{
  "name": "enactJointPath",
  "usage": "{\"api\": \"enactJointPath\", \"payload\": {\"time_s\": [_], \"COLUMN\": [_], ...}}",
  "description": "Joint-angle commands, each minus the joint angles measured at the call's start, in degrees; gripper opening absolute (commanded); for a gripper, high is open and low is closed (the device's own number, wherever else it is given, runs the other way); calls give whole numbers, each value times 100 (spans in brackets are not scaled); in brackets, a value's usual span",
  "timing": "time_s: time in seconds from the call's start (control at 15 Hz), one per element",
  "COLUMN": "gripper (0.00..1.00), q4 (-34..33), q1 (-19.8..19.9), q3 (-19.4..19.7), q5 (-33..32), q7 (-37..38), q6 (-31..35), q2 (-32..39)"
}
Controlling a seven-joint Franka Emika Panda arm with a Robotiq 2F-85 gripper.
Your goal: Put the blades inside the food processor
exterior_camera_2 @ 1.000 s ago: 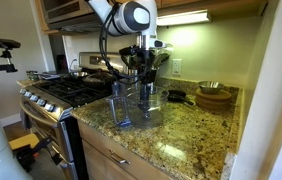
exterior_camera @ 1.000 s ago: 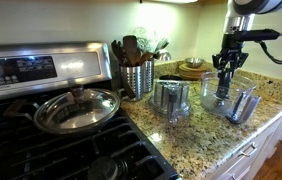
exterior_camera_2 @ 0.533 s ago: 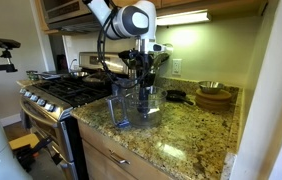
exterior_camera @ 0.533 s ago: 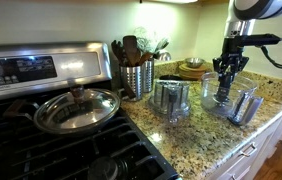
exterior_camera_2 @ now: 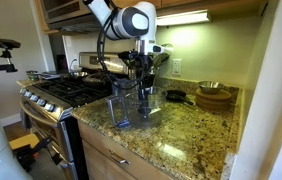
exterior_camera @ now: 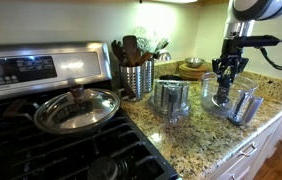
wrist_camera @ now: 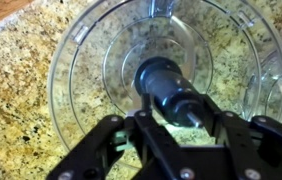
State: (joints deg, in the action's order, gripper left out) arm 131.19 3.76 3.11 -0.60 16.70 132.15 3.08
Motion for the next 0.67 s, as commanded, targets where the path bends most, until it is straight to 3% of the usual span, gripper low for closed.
{"api": "enactJointPath", "payload": {"time_s": [0.0, 0.13, 0.2, 0.6], "gripper": [84, 97, 99, 100], "q4": [76, 113, 137, 260], "q1": [-81, -117, -140, -289], "q3": [-49, -87, -100, -142], "q5": [227, 206, 168, -384], "q7": [-104, -78, -61, 254], "q6": [37, 48, 43, -190], "q2": [106, 89, 53, -385]}}
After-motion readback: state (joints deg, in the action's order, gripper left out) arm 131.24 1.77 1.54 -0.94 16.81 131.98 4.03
